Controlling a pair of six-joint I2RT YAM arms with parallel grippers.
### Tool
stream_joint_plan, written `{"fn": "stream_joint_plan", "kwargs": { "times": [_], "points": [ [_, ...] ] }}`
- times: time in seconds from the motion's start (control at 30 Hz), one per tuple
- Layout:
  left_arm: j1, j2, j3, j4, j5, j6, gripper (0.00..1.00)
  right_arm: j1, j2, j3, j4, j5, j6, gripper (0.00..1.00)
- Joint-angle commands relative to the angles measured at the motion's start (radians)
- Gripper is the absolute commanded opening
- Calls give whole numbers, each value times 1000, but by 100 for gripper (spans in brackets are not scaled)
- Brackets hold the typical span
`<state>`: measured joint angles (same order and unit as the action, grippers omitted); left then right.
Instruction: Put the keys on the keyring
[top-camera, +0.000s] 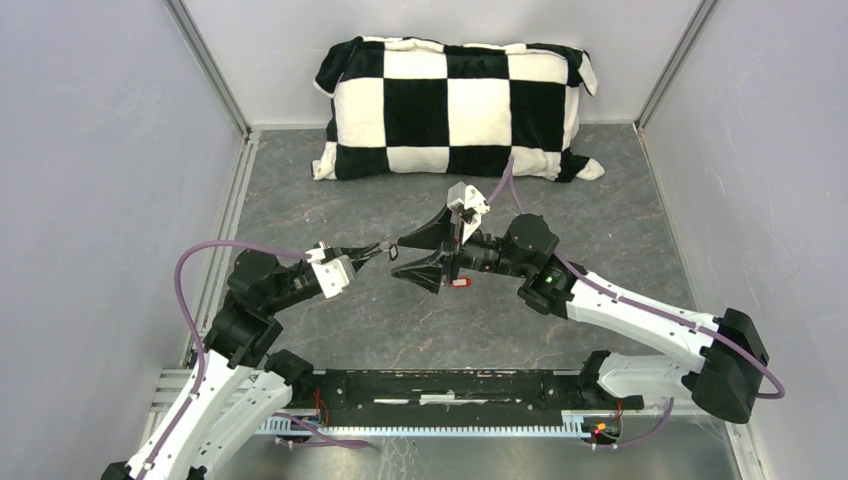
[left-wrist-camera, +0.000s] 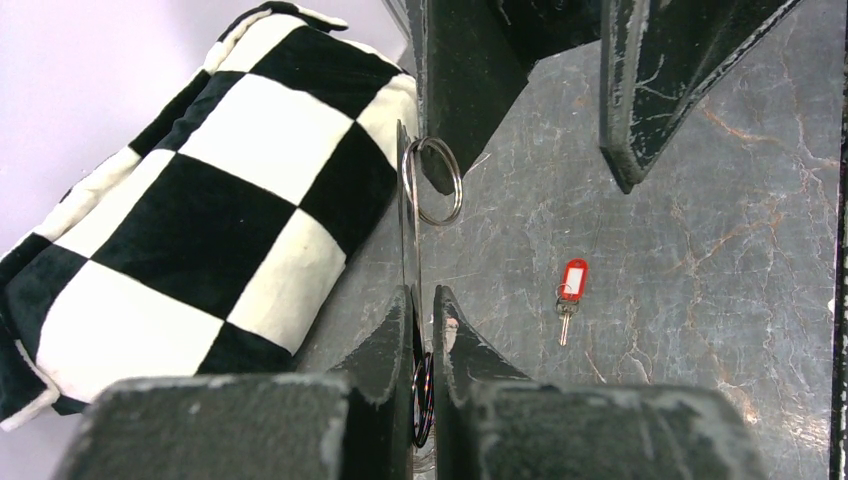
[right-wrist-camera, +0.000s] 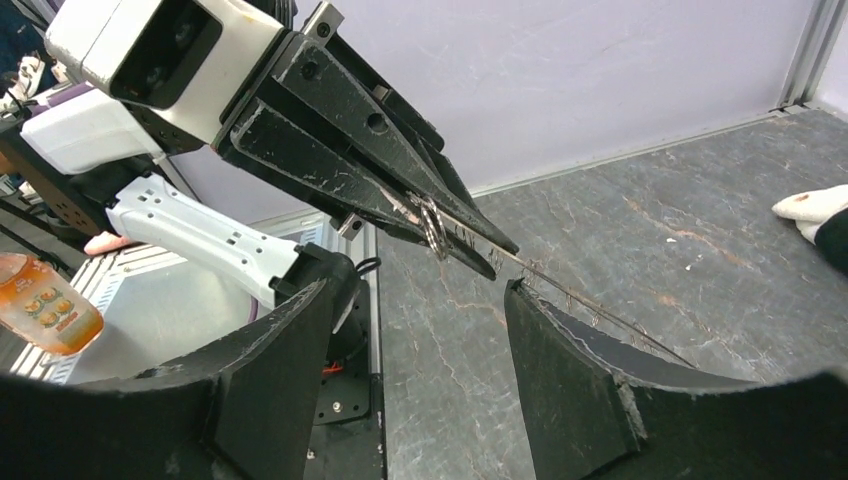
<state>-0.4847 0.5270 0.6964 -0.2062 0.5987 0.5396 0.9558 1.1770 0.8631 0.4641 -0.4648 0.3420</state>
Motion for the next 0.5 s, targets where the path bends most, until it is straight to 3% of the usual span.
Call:
{"fn": "stream_joint_plan", "kwargs": {
  "times": [0.0,0.47],
  "points": [
    [0,-11,2,67,-13,-26,2,8,25,21,132,20,29,70],
    [0,-26,-25,59,-12,8,2,19,92,71,179,15,74,59]
  ]
}}
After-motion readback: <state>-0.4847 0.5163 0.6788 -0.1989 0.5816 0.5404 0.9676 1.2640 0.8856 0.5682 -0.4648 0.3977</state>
